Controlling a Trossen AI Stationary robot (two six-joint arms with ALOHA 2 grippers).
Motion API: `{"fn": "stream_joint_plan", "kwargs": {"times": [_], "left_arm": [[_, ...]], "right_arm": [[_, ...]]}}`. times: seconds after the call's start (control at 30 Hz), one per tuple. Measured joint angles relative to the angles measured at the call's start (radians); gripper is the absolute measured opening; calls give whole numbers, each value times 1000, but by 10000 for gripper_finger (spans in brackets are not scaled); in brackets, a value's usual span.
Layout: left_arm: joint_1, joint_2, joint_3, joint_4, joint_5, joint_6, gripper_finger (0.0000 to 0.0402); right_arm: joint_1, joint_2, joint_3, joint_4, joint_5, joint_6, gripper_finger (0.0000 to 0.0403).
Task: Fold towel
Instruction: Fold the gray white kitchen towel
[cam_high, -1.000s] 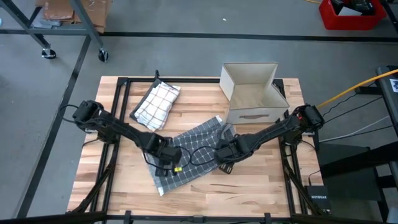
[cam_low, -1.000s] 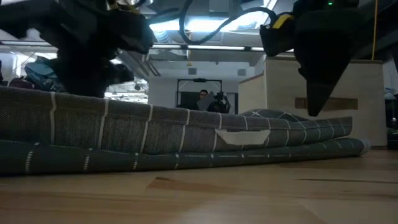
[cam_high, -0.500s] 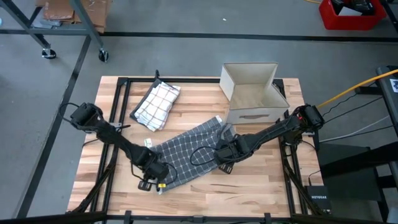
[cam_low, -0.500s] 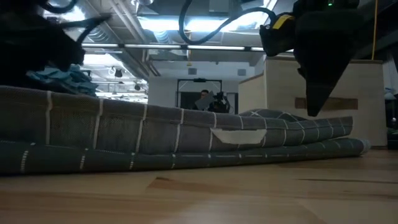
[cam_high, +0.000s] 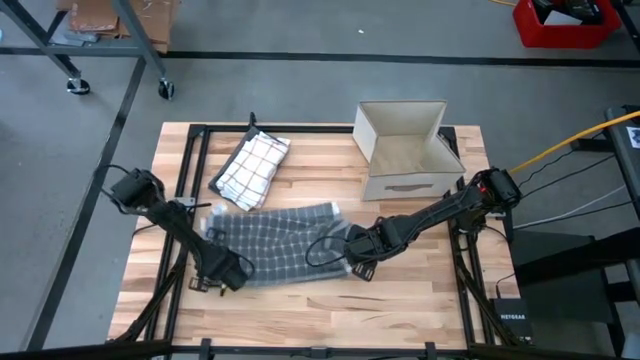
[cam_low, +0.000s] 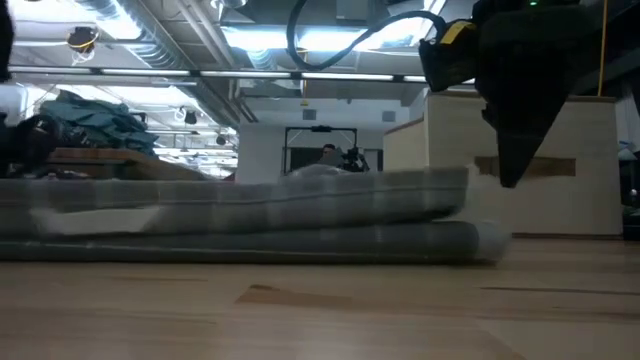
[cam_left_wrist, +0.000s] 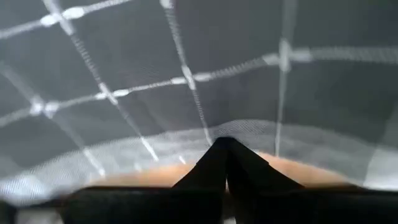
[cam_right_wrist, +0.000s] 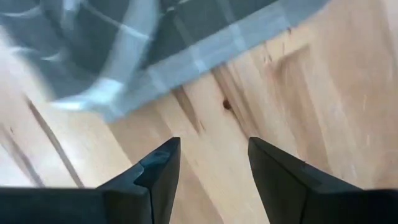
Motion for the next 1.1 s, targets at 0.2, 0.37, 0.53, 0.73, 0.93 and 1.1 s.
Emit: {"fn": "stream_joint_plan", "kwargs": {"times": [0.2, 0.37, 0.53, 0.73, 0.93, 1.1], "left_arm": [[-48, -94, 4, -4, -58, -94, 0], [-49, -254, 4, 132, -146, -169, 1], [-21, -339, 5, 345, -282, -164, 1], [52, -314, -9, 565, -292, -85, 1], [116, -276, -9, 658, -299, -35, 1], [143, -244, -9, 678, -298, -3, 1]], "right_arm": [[0, 0, 0, 93, 157, 0, 193], [-1, 0, 0, 107, 275, -65, 193], [-2, 15, 0, 110, 384, -237, 193], [-16, 74, 0, 143, 423, -475, 193], [-21, 149, -1, 175, 460, -610, 193], [-22, 174, -1, 185, 598, -612, 193]]}}
